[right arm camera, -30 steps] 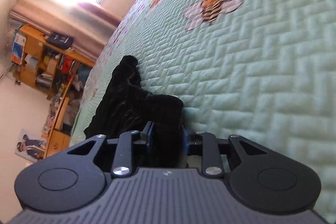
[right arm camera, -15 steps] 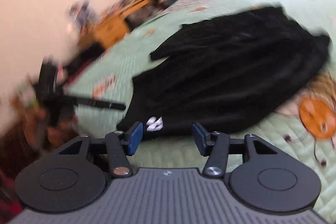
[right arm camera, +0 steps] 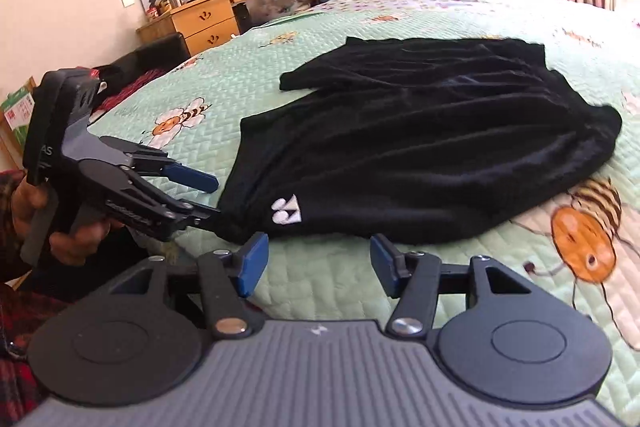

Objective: Fold clothes

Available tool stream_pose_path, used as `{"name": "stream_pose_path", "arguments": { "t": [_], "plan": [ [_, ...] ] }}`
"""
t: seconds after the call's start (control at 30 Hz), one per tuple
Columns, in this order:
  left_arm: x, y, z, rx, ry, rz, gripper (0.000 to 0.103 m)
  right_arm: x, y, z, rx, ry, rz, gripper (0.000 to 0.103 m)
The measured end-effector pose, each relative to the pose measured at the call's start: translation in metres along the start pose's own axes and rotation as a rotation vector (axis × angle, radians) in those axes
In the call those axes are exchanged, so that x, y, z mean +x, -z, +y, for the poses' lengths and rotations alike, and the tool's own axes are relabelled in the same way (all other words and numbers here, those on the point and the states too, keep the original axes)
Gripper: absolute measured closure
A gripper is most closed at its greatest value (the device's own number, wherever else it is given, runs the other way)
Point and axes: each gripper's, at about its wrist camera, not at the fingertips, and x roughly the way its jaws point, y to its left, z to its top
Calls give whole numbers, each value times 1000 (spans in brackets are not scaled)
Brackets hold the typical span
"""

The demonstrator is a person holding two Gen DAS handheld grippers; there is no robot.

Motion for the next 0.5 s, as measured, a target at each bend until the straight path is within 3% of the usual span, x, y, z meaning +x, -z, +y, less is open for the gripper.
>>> {"name": "stream_pose_path", "arguments": {
  "t": [0.07,0.27,0.37,0.5],
  "plan": [
    [-3,1,8,-35,6,-2,18,0,2,-1,-3,-27,11,44],
    [-15,-4,35,-140,-84,-28,18,9,5,11,-36,-104,18,44],
    [-18,-13,39,-82,-229,-67,18,12,6,17,-39,-113,18,44],
    [4,-19,29,181,-513,-92,18,15,6,20,-32,-118,15,38]
  ]
}}
